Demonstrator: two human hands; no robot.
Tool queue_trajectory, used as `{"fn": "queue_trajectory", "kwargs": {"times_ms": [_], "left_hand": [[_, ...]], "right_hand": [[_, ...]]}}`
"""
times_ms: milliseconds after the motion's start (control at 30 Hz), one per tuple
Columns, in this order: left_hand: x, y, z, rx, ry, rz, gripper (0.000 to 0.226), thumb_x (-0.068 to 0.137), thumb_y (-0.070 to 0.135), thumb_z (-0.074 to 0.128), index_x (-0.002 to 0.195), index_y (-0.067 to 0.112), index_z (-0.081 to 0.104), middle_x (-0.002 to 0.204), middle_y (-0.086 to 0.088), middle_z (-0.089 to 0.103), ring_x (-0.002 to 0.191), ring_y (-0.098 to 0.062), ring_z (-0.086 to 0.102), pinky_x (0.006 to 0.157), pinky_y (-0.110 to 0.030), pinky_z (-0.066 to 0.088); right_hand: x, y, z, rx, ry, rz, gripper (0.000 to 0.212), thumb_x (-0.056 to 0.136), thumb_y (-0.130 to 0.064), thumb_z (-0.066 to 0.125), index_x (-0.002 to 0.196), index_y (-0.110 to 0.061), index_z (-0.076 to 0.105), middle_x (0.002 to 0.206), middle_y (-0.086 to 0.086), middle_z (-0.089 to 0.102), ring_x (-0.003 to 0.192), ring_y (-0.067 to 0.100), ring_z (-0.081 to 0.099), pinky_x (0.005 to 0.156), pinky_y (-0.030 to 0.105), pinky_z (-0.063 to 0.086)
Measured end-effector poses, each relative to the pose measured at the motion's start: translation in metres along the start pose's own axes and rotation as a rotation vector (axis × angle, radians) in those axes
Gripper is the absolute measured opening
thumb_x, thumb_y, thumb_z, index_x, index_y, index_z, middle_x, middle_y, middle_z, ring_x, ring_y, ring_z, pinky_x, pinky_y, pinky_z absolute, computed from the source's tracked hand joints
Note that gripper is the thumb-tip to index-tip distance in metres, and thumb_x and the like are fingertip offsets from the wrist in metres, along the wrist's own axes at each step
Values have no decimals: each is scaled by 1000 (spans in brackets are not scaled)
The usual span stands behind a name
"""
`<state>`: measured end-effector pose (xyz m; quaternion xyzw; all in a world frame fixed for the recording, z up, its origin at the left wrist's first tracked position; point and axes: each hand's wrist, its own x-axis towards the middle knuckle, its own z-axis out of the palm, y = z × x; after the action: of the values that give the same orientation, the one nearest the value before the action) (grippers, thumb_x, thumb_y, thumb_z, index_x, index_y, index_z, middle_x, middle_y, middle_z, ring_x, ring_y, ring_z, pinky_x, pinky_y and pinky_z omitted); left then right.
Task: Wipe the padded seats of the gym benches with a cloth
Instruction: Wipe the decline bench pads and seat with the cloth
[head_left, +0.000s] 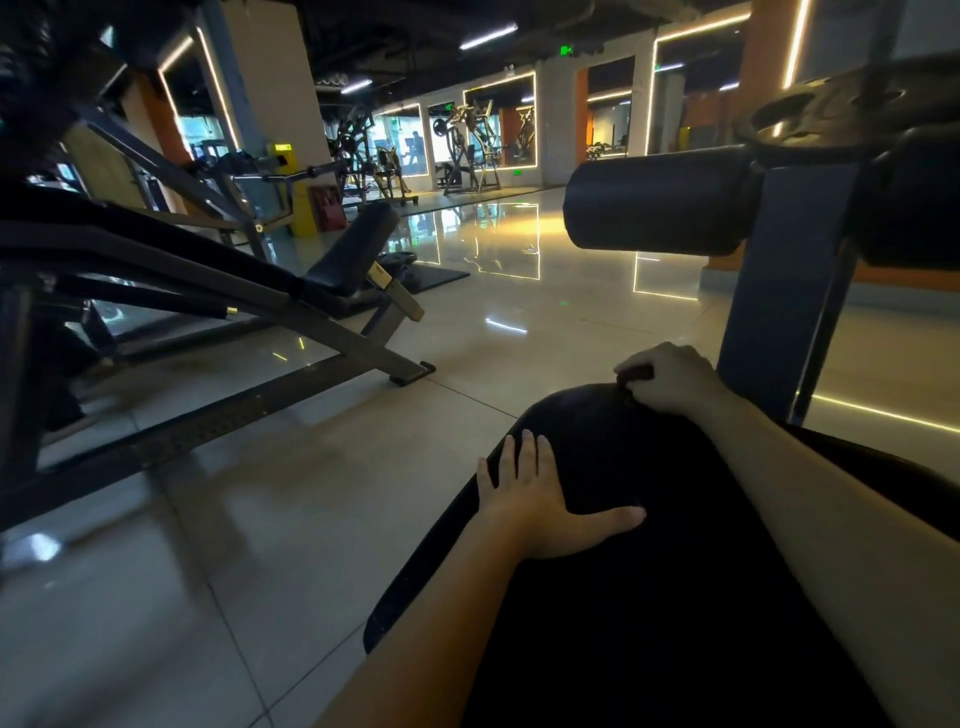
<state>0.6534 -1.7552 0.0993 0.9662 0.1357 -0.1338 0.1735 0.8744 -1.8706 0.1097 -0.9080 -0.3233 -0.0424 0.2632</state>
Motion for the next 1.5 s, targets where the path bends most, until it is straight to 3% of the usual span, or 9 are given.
{"fn": "queue_trajectory", "kwargs": {"times_ms": [233,433,633,733,900,1033,1133,1300,1500], "left_hand": [[10,-4,7,-14,48,-37,130,71,91,40,151,11,-23,160,-8,-27,146,-25,-28,114,-53,-17],[4,-9,9,-105,86,5,134,72,88,48,149,6,-26,158,-13,-31,143,-25,-32,111,-39,-20],[-1,-14,3,-298,67,-8,140,71,76,64,147,8,-31,155,-10,-36,142,-27,-35,115,-41,-16],[2,-16,2,-396,99,-12,135,75,70,66,148,12,-31,156,-6,-36,142,-24,-34,116,-39,-15],[6,-23,4,-480,136,31,133,78,55,73,147,13,-31,156,-5,-36,142,-22,-34,115,-36,-15],[2,-25,10,-540,287,46,143,69,54,82,146,19,-35,153,-3,-42,139,-20,-39,116,-38,-13],[-4,-26,12,-642,371,81,145,67,49,85,145,30,-36,150,3,-46,137,-17,-41,117,-42,-10],[-5,-29,12,-708,407,86,143,67,45,86,146,35,-33,151,6,-43,140,-16,-38,118,-46,-7],[-4,-30,12,-607,318,80,138,74,43,83,147,25,-33,152,1,-42,141,-21,-36,119,-46,-7]], "right_hand": [[1,-50,38,-75,-66,-216,31,96,-19,56,124,-28,66,129,-3,65,120,21,56,103,37,42],[-50,-71,32,-64,-226,-585,35,94,-21,59,127,-30,66,125,-14,65,116,3,56,102,22,40],[4,-32,38,-140,87,-86,36,87,-10,57,121,-18,68,121,8,68,110,30,60,93,36,47],[18,-42,48,-212,72,38,36,84,-13,59,119,-16,66,117,9,67,105,30,60,85,35,47],[-13,-81,55,-110,-64,-269,32,92,-18,58,123,-25,67,121,-3,68,110,20,61,96,35,46],[-46,-104,55,-41,-283,-538,16,91,-17,59,103,-21,69,91,-5,70,81,15,64,79,35,52],[-30,-95,51,-19,-268,-493,30,94,-15,58,122,-22,67,112,-4,70,99,11,63,88,22,48],[17,-68,55,-155,-27,-89,40,95,-16,55,134,-21,59,131,8,62,117,28,56,99,38,43],[-26,-73,47,-38,-142,-351,37,94,-16,58,127,-29,65,127,-6,66,116,13,58,100,27,42]]}}
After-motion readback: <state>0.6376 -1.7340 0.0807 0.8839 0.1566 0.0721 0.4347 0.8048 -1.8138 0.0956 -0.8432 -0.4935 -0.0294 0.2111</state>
